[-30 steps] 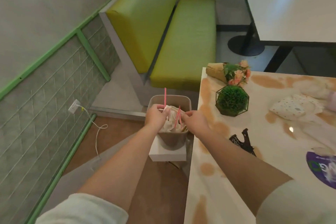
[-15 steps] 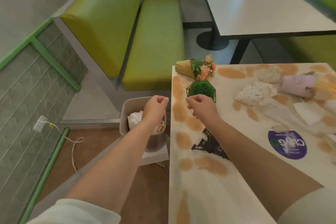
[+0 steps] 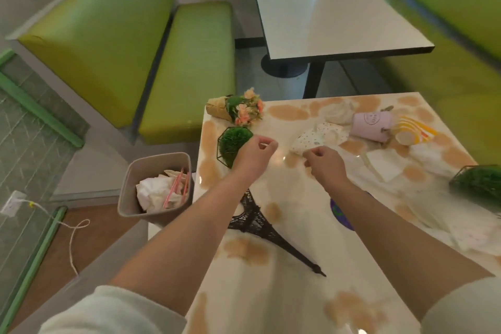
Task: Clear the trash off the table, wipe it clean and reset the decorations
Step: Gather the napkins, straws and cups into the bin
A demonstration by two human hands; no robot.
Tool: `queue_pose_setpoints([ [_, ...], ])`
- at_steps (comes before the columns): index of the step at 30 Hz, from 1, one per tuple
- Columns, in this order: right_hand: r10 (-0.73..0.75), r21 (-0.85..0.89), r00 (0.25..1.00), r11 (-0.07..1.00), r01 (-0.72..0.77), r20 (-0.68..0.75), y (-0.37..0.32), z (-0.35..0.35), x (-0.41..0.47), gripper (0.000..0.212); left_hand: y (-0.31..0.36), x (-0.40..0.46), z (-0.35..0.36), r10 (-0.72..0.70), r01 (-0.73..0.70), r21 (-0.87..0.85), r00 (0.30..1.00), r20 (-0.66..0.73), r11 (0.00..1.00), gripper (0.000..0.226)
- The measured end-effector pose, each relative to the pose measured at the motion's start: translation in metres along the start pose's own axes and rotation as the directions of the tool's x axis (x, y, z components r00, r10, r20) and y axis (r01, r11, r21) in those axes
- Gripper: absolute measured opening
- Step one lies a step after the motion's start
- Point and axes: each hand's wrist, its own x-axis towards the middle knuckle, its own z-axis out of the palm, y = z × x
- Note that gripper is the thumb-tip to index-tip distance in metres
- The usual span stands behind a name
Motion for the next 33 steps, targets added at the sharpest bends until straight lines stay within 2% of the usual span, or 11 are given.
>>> queue_pose_setpoints([
  [4,-0.006,-0.185,1.0,0.983,0.006,0.0,0.03,-0.033,0.025,0.019,0.011,0.012,0.04,-0.024,0.021,0.058,0.998,0.053,0.998,0.033],
  [7,-0.016,-0.291,1.0,0.957,0.01,-0.018,0.053,-0.055,0.046,0.013,0.011,0.028,0.068,-0.043,0.033,0.201,0.998,0.044,0.979,0.036],
  [10,-0.038,-0.416,0.999,0.909,0.026,-0.02,0.077,-0.069,0.068,0.029,0.014,0.047,0.096,-0.055,0.047,0.352,0.998,0.012,0.935,0.04],
  [12,-0.073,-0.571,0.996,0.816,0.087,0.048,0.089,-0.071,0.075,0.044,0.016,0.057,0.108,-0.062,0.06,0.427,0.998,-0.008,0.902,0.048],
  [14,-0.116,-0.711,0.983,0.679,0.184,0.144,0.098,-0.073,0.084,0.053,0.02,0.066,0.123,-0.091,0.092,0.461,0.996,-0.025,0.883,0.062],
  [16,-0.18,-0.76,0.966,0.597,0.256,0.184,0.104,-0.072,0.087,0.043,0.019,0.073,0.131,-0.113,0.114,0.476,0.993,-0.03,0.872,0.081],
  [18,-0.223,-0.755,0.959,0.594,0.276,0.175,0.109,-0.075,0.096,0.029,0.016,0.084,0.141,-0.127,0.122,0.49,0.992,-0.024,0.863,0.09],
  [21,-0.288,-0.716,0.947,0.632,0.297,0.138,0.11,-0.076,0.101,0.021,0.01,0.094,0.146,-0.129,0.133,0.489,0.991,-0.043,0.862,0.092],
  [28,-0.431,-0.562,0.899,0.763,0.319,-0.074,0.096,-0.087,0.104,0.021,0.009,0.101,0.154,-0.099,0.139,0.503,0.99,-0.105,0.853,0.1],
  [33,-0.291,-0.293,0.953,0.922,0.254,-0.087,0.083,-0.092,0.102,0.031,0.017,0.093,0.151,-0.097,0.146,0.498,0.988,-0.123,0.855,0.112],
])
